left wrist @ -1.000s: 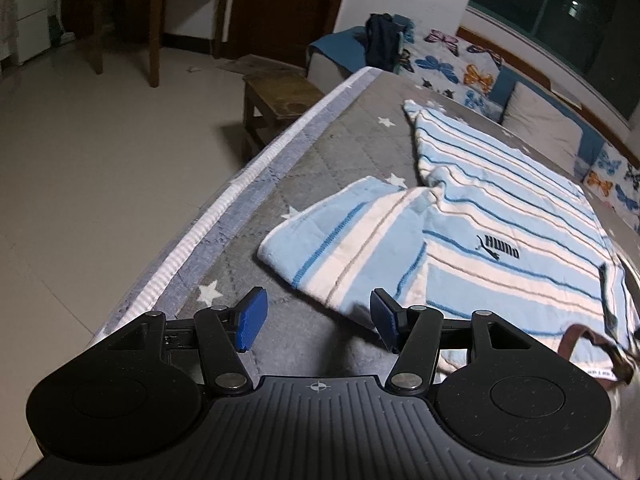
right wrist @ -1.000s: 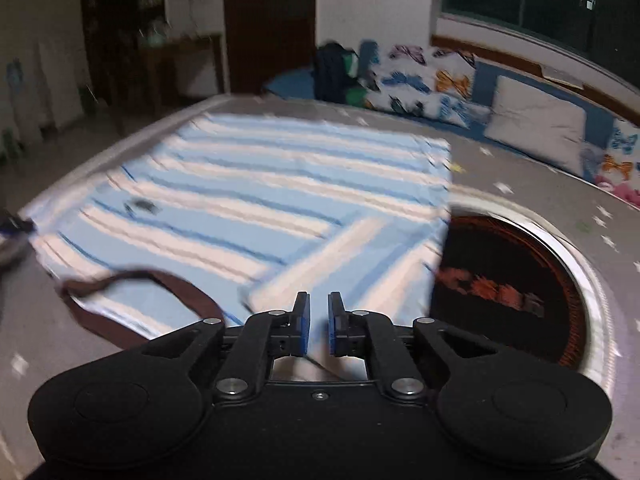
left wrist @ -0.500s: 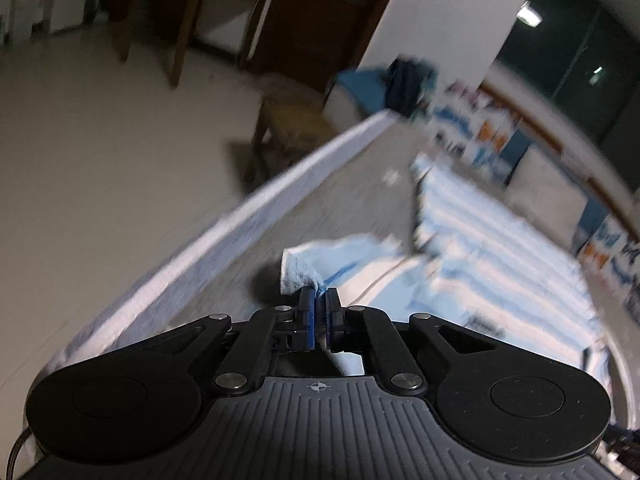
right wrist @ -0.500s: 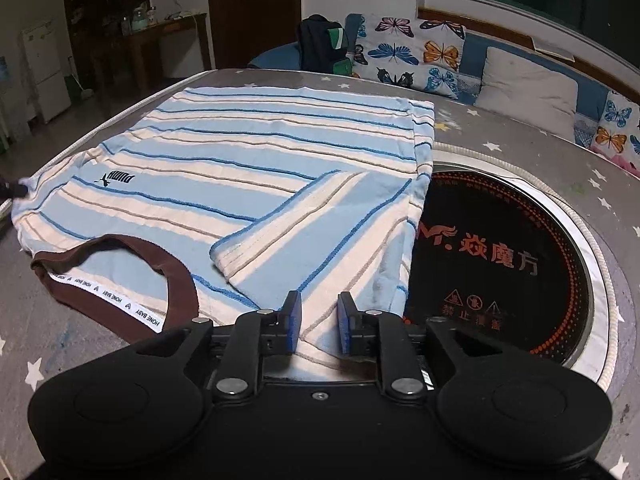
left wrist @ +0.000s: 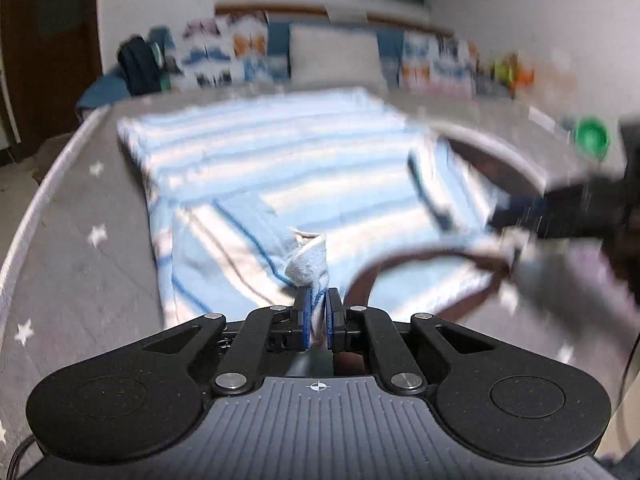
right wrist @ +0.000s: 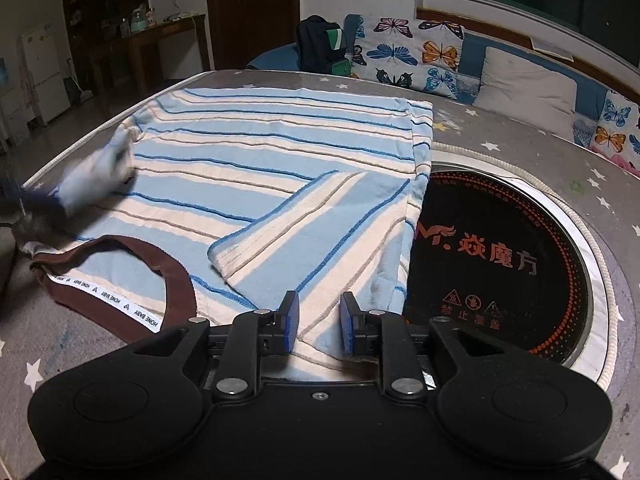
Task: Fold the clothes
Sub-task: 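Grasp the sleeve with the left gripper and fold it over the shirt body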
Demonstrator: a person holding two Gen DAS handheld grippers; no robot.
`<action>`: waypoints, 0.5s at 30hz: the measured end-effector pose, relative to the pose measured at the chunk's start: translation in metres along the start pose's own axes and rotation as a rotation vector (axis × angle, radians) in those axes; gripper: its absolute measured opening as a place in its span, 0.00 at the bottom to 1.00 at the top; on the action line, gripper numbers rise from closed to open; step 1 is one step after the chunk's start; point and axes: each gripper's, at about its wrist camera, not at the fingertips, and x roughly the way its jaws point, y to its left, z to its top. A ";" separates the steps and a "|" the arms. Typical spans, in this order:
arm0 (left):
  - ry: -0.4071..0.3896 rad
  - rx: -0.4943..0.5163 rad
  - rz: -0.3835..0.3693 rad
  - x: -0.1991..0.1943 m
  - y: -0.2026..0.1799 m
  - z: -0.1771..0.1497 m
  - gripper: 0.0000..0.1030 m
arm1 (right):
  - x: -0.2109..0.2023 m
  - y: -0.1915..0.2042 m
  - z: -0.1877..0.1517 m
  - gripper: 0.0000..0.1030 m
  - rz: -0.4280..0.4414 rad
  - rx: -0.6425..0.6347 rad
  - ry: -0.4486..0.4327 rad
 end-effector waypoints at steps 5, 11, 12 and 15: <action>-0.074 -0.047 -0.004 -0.024 0.020 0.011 0.25 | -0.005 -0.002 0.005 0.34 0.004 -0.004 -0.015; -0.126 -0.187 -0.002 -0.012 0.039 0.041 0.26 | 0.000 0.000 0.012 0.36 0.014 0.007 -0.032; -0.114 -0.210 0.002 -0.002 0.043 0.047 0.26 | 0.001 0.001 0.013 0.37 0.017 0.005 -0.031; -0.089 -0.263 0.025 0.024 0.052 0.062 0.22 | 0.007 0.006 0.012 0.40 0.026 0.000 -0.023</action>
